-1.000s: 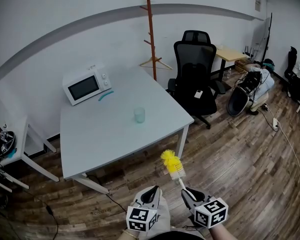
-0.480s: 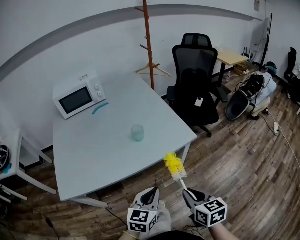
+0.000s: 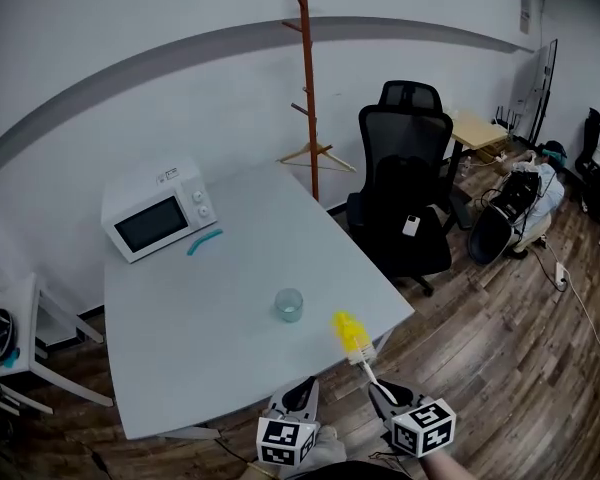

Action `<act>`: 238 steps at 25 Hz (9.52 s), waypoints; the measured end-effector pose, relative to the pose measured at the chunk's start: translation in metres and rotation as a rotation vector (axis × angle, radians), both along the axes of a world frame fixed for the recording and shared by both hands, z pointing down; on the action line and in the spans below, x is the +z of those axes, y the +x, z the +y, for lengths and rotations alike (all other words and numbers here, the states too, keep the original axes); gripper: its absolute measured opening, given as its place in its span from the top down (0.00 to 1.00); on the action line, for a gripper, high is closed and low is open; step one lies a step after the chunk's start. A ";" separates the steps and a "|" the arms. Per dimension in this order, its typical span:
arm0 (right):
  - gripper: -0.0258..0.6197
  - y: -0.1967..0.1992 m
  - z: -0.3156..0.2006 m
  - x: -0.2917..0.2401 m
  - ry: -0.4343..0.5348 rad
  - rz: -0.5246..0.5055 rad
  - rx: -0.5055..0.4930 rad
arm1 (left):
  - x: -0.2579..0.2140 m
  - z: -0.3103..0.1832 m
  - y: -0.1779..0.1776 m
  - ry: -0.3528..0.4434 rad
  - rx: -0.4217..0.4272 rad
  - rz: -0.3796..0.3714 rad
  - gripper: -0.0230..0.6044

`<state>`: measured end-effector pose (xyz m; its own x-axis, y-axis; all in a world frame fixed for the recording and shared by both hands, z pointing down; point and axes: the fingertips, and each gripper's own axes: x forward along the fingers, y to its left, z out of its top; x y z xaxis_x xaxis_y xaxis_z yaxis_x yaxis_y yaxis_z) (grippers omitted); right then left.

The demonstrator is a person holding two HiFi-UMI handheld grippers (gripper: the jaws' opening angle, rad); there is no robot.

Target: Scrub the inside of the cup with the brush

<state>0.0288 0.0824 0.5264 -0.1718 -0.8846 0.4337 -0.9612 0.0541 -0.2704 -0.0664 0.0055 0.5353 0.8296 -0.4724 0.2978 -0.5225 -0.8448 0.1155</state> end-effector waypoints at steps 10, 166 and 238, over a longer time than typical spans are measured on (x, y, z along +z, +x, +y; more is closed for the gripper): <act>0.89 0.003 -0.071 0.006 -0.017 0.046 -0.067 | 0.010 -0.075 -0.006 0.008 -0.047 -0.028 0.93; 0.89 0.028 -0.223 0.015 -0.374 0.947 -1.532 | 0.084 -0.172 0.064 0.213 -0.233 -0.599 0.35; 0.89 0.058 -0.204 0.051 -0.258 -0.201 -0.593 | 0.140 -0.224 0.032 -0.040 -0.475 -0.116 0.32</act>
<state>0.0866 -0.1216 0.5773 -0.6957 -0.4878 0.5273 -0.7183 0.4669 -0.5158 -0.0343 -0.2186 0.6757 0.4853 -0.7769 0.4012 -0.8605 -0.5058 0.0613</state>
